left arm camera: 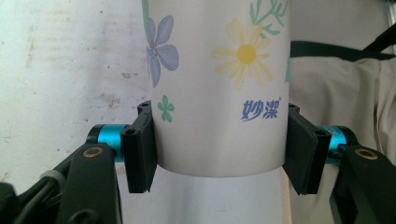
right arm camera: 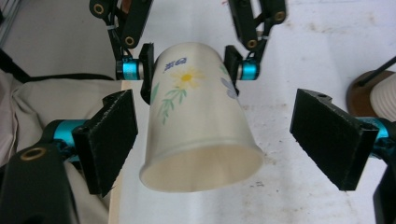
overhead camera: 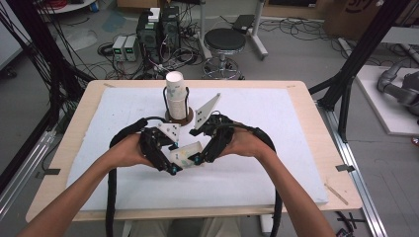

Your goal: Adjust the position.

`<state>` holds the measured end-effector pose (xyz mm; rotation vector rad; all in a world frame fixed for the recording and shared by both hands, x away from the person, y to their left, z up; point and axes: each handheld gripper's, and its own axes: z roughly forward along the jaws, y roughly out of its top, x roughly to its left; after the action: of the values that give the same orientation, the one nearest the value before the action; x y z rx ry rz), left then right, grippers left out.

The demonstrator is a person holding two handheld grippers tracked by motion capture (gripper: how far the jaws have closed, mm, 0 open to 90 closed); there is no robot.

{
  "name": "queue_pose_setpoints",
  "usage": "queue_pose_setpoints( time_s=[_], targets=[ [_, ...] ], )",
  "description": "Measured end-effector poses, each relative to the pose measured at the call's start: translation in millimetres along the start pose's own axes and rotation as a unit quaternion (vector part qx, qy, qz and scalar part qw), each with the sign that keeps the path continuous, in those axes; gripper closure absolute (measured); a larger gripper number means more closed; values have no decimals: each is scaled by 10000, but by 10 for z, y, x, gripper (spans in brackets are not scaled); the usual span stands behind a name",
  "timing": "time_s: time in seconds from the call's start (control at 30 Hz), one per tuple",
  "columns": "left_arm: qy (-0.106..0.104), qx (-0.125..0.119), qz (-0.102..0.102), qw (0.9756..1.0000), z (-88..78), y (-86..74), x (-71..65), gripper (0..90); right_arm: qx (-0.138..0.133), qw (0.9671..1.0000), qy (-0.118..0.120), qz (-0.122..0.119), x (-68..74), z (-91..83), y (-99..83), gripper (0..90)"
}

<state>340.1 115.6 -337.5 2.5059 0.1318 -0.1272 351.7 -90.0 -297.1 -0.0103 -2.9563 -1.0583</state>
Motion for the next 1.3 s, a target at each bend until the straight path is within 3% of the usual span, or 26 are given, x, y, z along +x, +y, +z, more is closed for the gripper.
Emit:
queue_pose_setpoints(
  time_s=[0.13,0.4,0.67,0.77,0.83,1.2,1.3],
  targets=[
    [48,-173,-49,9998,1,-81,-2,371,-185,9998,-98,23,-21,-74,-27,153],
    [112,-527,-145,9984,-52,-176,-21,371,-306,9993,-200,126,-33,-175,-81,153],
    [241,-1026,-198,9942,-155,-286,-29,371,-433,9981,-343,262,-42,-287,-149,153],
    [271,-1175,-240,9924,-170,-322,-32,371,-694,9965,-327,332,-41,-314,-219,154],
    [255,-1260,-237,9914,-175,-341,-33,371,-728,9958,-392,402,-42,-308,-291,154],
    [384,-1814,-319,9821,-142,-421,-18,370,-1303,9875,-493,733,13,-247,-639,154],
    [396,-2047,-369,9773,-127,-446,-4,371,-1472,9849,-516,757,28,-231,-689,154]
  ],
)
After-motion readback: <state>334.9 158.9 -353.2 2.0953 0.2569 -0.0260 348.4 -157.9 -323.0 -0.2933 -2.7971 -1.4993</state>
